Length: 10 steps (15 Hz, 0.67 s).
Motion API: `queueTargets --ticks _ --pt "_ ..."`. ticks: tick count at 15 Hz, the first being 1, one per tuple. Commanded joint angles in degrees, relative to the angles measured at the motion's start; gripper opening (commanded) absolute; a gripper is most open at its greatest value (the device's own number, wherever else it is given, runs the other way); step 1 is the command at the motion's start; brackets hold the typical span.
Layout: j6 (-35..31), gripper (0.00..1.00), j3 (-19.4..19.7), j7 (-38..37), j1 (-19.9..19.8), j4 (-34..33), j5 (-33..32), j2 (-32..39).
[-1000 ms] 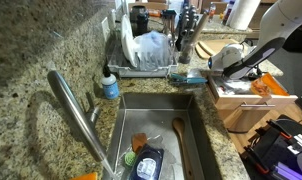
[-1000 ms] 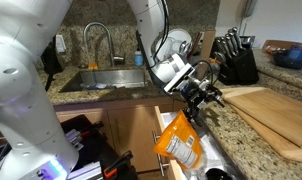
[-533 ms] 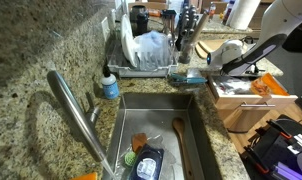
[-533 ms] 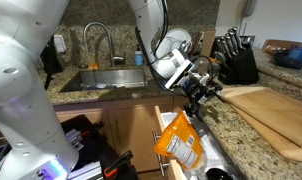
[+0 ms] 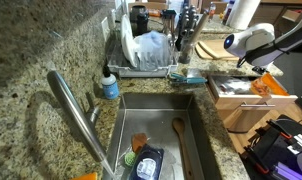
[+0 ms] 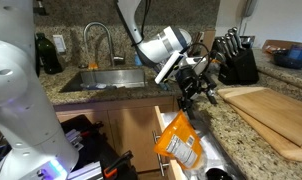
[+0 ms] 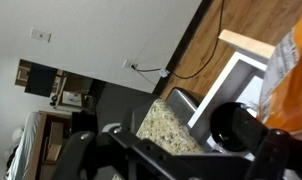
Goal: Push the faucet handle to the right, remove the orange packet from the top of the counter and place it in the open drawer, close the open drawer
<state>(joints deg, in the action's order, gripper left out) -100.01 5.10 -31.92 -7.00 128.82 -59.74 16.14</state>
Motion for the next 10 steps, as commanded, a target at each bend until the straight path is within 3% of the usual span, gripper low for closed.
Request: queueTargets --ticks 1,4,10 --pt "-5.25 1.00 -0.38 -7.73 0.39 7.73 7.64 -5.95" --pt "-7.47 1.00 0.14 -12.05 0.86 10.86 15.20 -9.08" --pt "-10.51 1.00 3.81 -16.81 -0.96 12.77 23.57 -15.00"
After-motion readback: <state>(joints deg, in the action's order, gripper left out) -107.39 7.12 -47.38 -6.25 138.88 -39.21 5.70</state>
